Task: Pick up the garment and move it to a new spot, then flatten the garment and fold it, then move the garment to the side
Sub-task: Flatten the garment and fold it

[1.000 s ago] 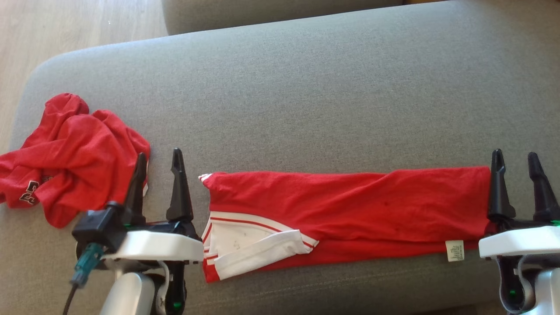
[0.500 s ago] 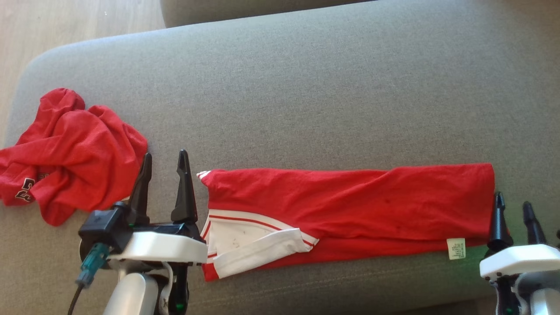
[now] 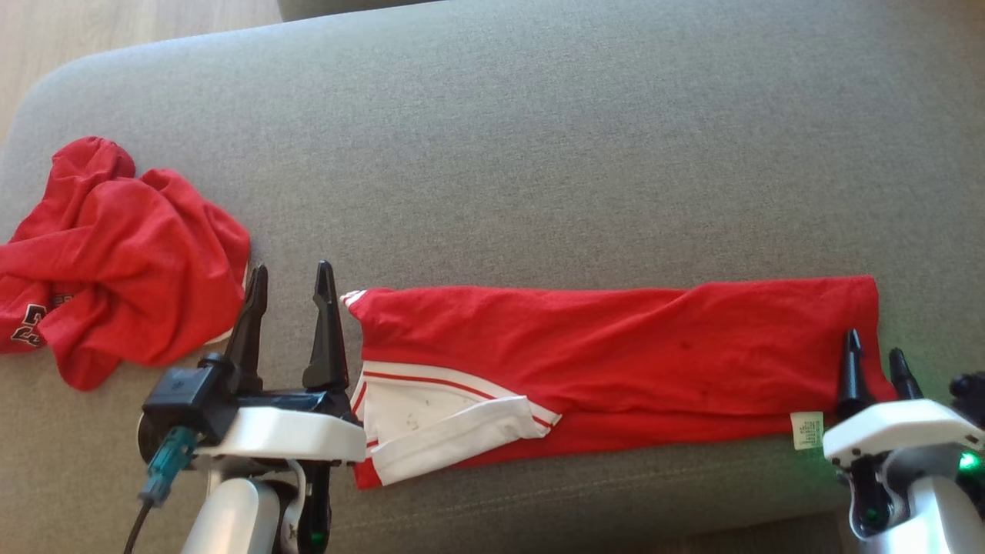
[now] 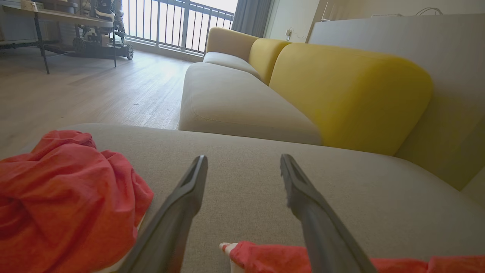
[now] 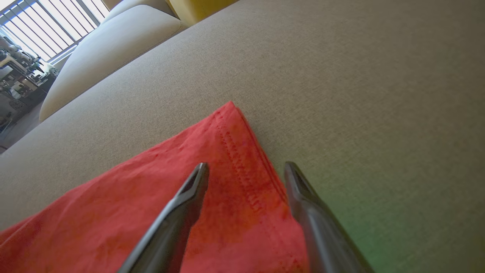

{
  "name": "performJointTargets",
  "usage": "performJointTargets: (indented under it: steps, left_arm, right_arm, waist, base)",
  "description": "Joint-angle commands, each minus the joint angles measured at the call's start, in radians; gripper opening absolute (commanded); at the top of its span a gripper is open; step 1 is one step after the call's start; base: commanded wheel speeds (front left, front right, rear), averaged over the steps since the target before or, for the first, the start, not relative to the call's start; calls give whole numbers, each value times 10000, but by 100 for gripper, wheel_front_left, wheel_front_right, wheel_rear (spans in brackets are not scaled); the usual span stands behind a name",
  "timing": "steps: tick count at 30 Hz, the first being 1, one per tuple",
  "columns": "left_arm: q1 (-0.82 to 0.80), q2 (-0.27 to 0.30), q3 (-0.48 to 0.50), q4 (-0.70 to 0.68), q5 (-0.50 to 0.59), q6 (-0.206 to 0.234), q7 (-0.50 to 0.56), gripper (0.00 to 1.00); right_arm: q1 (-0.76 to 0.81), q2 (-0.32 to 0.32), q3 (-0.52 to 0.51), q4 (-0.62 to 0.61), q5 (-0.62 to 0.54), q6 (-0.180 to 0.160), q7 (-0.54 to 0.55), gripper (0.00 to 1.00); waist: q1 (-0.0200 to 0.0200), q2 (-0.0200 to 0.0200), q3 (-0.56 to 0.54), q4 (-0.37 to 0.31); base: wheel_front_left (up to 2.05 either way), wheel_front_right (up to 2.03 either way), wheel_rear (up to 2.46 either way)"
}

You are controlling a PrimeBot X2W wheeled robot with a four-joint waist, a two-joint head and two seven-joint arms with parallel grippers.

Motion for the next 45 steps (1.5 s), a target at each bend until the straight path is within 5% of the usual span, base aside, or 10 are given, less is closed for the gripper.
performJointTargets:
  steps: [1,18,19,20,35,45]
  left_arm:
    - [-375,-2,365,-348,138,-55,-89,100]
    - [-501,-3,616,-393,472,-197,-89,100]
    - [-500,-3,655,-402,481,-189,-89,100]
    - [-504,-3,695,-413,487,-183,-89,100]
    - [-633,-3,650,-387,329,-105,-89,100]
    - [-685,-3,227,-344,577,-14,-89,100]
  right_arm:
    - [-384,-118,233,-26,-30,-2,47,100]
    - [-1101,-248,791,1148,204,-2,-25,100]
    - [-1102,-243,909,1159,342,-2,41,55]
    - [-1102,-262,976,1144,458,-2,41,0]
    - [-1453,-1207,1568,950,673,-2,-186,0]
    - [-2815,-2660,969,1637,-75,-2,340,0]
  waist:
    - [0,0,47,-41]
    - [0,0,392,-141]
    - [0,0,398,-146]
    - [0,0,410,-152]
    - [0,0,265,-2]
    - [0,0,122,397]
  base:
    - [0,0,0]
    - [0,0,0]
    - [0,0,0]
    - [0,0,0]
    - [0,0,0]
    - [0,0,0]
